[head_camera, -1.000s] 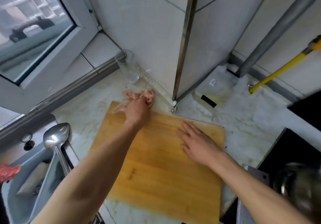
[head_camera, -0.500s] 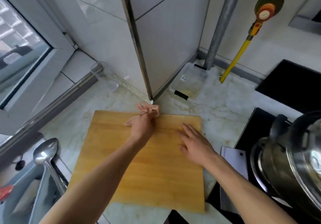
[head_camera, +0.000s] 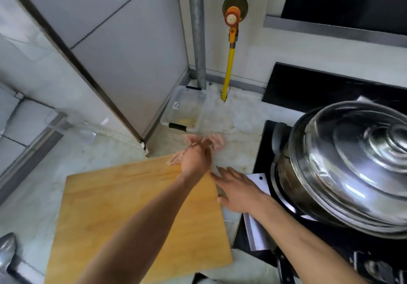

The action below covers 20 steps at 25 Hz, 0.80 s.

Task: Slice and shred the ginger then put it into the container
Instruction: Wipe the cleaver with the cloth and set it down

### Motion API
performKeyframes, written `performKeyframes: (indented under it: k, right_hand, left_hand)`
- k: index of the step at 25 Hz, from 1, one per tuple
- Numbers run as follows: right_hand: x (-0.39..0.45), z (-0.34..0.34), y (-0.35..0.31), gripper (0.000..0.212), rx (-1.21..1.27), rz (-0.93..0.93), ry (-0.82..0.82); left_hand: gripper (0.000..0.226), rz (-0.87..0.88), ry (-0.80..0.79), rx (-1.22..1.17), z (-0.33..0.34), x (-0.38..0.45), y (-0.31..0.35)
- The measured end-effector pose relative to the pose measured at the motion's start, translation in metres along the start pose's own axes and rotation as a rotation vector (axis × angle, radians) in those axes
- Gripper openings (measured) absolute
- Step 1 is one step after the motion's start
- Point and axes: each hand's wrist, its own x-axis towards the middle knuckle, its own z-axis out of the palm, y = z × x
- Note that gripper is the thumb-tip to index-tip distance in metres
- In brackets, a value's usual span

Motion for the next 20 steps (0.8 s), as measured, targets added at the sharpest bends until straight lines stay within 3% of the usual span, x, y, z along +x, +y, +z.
performKeyframes:
  k: [3, 7, 9, 13, 14, 17, 20]
  right_hand:
    - [-0.005, 0.001, 0.009, 0.069, 0.020, 0.029, 0.020]
    - [-0.023, -0.002, 0.013, 0.062, 0.107, 0.087, 0.113]
    - [-0.041, 0.001, 0.017, 0.060, 0.182, 0.157, 0.204]
    - [-0.078, 0.017, 0.026, 0.061, 0.200, 0.282, 0.196]
    - [-0.086, 0.021, 0.029, 0.063, 0.184, 0.306, 0.171]
    - [-0.107, 0.030, 0.034, 0.068, 0.176, 0.365, 0.104]
    - [-0.114, 0.036, 0.033, 0.073, 0.155, 0.360, 0.061]
  left_hand:
    - [0.036, -0.049, -0.015, 0.004, -0.018, 0.004, -0.038]
    - [0.033, -0.202, 0.088, 0.159, -0.029, -0.013, -0.063]
    - [0.037, -0.042, 0.067, 0.122, -0.017, -0.013, -0.046]
    - [0.047, 0.520, -0.173, 0.165, 0.013, 0.002, -0.006]
    - [0.048, 0.519, -0.224, 0.232, 0.017, 0.011, -0.003]
    - [0.064, 0.250, -0.271, 0.389, 0.019, 0.031, 0.011]
    - [0.076, 0.403, -0.307, 0.539, 0.036, -0.008, 0.035]
